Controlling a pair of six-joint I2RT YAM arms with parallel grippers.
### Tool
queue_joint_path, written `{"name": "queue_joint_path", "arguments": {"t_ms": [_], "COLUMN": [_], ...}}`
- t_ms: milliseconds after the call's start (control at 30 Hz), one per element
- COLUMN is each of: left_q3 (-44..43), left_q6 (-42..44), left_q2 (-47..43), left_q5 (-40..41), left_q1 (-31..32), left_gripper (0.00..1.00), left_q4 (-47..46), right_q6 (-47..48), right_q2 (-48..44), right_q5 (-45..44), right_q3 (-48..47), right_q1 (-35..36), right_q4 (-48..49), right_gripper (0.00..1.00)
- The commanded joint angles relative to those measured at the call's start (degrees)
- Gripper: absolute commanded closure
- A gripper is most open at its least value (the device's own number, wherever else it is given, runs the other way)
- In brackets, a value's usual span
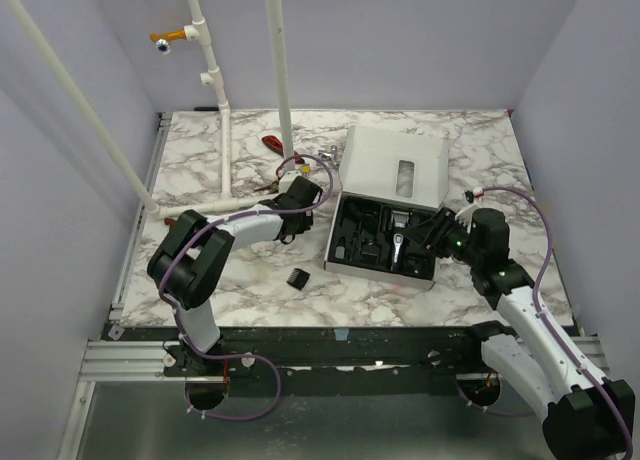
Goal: Sort the hair-cutting tools
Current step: Pick up the haircut tool at the center of the board.
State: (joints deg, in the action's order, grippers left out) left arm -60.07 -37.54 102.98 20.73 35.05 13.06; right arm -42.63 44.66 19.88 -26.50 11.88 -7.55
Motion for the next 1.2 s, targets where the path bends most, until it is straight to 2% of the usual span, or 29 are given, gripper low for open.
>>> {"name": "queue_joint_path", "arguments": {"t_ms": [0, 233, 367, 433, 600, 733, 933, 1167], "left_q3": [6.42, 18.97, 26.66, 30.11, 34.77, 35.35, 35.01, 33.01], "left_q6": [-1.85, -4.43, -4.02, -4.01, -3.52, -2.70, -2.69, -2.89], "left_q2": [-7.06, -20.71, -31.54, -37.24, -50.02, -57.46, -62.09, -61.15], "left_q5": [-1.20, -3.45, -10.91, -14.95, -18.85, -20.33, -20.35, -20.31], "left_q1": [-1.21, -1.03, -0.60, -0.11, 1.34, 2.13, 3.28, 3.76], "left_gripper": [1.00, 1.00, 1.00, 1.00, 1.00, 1.00, 1.00, 1.00], "left_q4": [-3.37, -8.42, -16.82, -20.90, -23.04, -21.72, -19.52, -16.68], "right_q6": [0.11, -0.41, -2.09, -2.76, 0.50, 1.95, 6.48, 10.77], "right_q2": [-0.89, -1.25, 1.28, 3.44, 8.92, 14.35, 19.24, 24.59], "right_q5": [0.78, 4.28, 13.58, 14.25, 0.73, -5.84, -14.09, -22.25], "right_q3": [0.84, 1.58, 1.03, -0.65, -7.21, -11.35, -16.70, -22.64], "right_q1": [-0.19, -0.21, 0.74, 4.33, 22.36, 31.04, 36.86, 40.50], "right_q4": [-0.24, 2.42, 10.17, 12.67, 12.97, 14.82, 16.24, 15.26], "right_gripper": [0.57, 0.56, 0.47, 0.42, 0.35, 0.34, 0.33, 0.28]}}
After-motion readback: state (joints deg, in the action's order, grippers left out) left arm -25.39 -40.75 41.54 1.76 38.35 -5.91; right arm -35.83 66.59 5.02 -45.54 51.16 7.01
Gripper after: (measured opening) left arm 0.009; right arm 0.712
